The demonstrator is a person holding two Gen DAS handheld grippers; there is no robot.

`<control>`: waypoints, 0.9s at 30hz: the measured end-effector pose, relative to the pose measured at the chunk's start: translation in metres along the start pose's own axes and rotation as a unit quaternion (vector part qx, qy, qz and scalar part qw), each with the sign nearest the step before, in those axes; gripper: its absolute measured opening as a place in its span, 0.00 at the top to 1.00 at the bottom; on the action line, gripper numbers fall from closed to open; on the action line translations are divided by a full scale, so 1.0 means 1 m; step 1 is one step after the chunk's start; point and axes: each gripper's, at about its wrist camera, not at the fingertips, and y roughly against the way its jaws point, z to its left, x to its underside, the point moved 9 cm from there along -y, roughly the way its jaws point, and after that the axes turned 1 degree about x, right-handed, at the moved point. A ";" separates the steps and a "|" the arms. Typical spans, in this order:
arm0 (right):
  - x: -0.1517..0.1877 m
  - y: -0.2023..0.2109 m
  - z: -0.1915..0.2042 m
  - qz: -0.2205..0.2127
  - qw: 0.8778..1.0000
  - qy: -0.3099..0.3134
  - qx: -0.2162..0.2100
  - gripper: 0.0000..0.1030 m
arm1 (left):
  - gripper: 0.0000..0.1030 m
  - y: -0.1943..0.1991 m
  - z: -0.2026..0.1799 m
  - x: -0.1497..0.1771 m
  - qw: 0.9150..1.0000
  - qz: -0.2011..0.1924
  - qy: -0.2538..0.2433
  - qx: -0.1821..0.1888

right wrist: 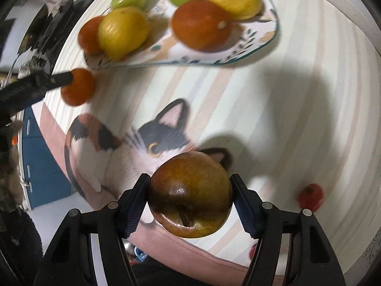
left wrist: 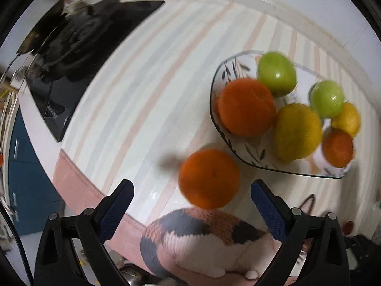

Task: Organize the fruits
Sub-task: 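Grasp the brown pear with the right tool while the left tool grasps the tangerine, then carry the pear and tangerine onto the plate and open both tools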

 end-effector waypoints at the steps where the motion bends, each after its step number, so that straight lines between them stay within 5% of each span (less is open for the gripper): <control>1: -0.003 0.000 -0.003 0.000 1.000 -0.002 0.001 0.32 | 0.02 -0.006 -0.002 -0.001 1.000 0.006 -0.006 -0.002; 4: -0.009 -0.002 -0.007 0.002 1.000 -0.006 0.002 0.32 | 0.05 -0.020 -0.009 -0.004 1.000 0.013 -0.020 -0.002; 7: -0.013 -0.004 -0.010 0.006 1.000 -0.013 -0.005 0.32 | 0.40 -0.026 -0.018 -0.003 0.999 0.016 -0.034 0.012; 12: -0.016 -0.006 -0.014 0.007 1.000 -0.016 -0.013 0.32 | 0.41 -0.022 -0.025 0.009 0.999 0.010 -0.030 0.020; 21: -0.012 0.007 -0.042 0.015 0.999 -0.023 -0.033 0.31 | 0.41 -0.004 -0.065 0.081 0.997 0.028 -0.028 0.070; 27: -0.007 0.019 -0.048 0.010 0.999 -0.016 -0.032 0.29 | 0.41 -0.004 -0.088 0.105 0.997 0.023 -0.044 0.059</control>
